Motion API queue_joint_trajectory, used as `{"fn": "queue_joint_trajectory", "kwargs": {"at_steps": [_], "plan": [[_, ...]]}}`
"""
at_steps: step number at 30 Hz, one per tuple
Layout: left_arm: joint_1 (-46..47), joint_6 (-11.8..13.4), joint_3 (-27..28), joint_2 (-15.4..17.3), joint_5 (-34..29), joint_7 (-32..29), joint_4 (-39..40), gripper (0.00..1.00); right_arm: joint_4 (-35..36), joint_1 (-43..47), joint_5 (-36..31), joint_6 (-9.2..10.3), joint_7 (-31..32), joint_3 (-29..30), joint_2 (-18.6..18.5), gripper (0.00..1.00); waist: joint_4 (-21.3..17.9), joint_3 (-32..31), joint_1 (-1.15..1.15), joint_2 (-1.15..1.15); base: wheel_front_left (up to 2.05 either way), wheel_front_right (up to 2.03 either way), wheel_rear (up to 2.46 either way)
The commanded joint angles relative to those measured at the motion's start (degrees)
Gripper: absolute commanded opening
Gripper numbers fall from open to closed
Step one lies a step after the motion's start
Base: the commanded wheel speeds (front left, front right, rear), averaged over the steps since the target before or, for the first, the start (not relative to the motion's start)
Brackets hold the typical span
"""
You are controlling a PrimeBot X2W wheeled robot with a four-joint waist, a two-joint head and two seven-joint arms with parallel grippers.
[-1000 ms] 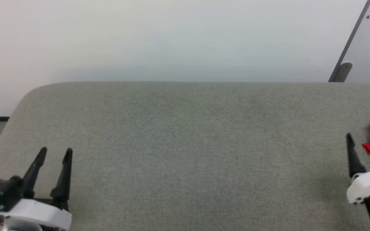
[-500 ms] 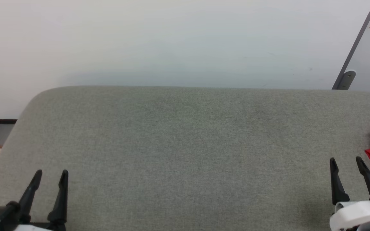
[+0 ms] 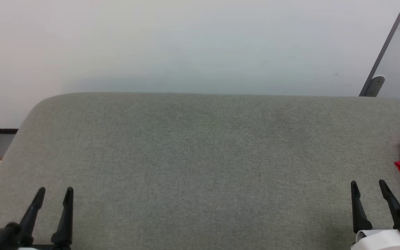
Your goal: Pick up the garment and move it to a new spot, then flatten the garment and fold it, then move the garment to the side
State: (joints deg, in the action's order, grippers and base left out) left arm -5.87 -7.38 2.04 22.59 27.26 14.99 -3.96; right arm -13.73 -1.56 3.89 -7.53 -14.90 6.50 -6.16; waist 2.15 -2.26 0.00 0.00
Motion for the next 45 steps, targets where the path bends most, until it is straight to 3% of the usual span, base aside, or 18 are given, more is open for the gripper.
{"fn": "queue_joint_trajectory", "kwargs": {"at_steps": [1, 16, 17, 21, 45], "plan": [[-0.2, -0.1, 0.0, 0.2, 0.3, 0.1, 0.3, 1.00, 0.3, 0.9, -0.5, 0.10, -0.3, -0.2, 0.4, 1.00, -0.1, -0.1, 0.00, 0.00, 0.00, 0.00, 0.00], [0.0, -0.1, -0.5, 0.3, 0.6, 0.1, -0.1, 1.00, 0.8, 0.8, -0.3, 0.10, -0.3, -0.9, 0.4, 1.00, -0.3, 0.1, 0.00, 0.00, 0.00, 0.00, 0.00], [0.0, 0.0, -0.4, 0.2, 0.5, 0.0, -0.2, 0.00, 0.5, 0.2, -0.4, 0.00, 0.0, -0.9, 0.5, 0.00, -0.3, 0.1, 0.00, 0.00, 0.00, 0.00, 0.00], [-0.6, 0.0, -1.2, -1.7, 0.9, -0.4, -2.0, 0.00, -1.6, 0.9, 0.1, 0.00, 0.6, -0.9, 1.1, 0.00, -0.3, 0.1, 0.00, 0.00, 0.00, 0.00, 0.00], [3.4, 0.0, 0.4, -7.0, 20.5, -6.7, -4.4, 0.00, -1.0, -1.0, 26.9, 0.02, 6.9, -0.6, 1.7, 0.00, -0.7, 0.5, 0.00, 0.00, 0.00, 0.00, 0.00]]}}
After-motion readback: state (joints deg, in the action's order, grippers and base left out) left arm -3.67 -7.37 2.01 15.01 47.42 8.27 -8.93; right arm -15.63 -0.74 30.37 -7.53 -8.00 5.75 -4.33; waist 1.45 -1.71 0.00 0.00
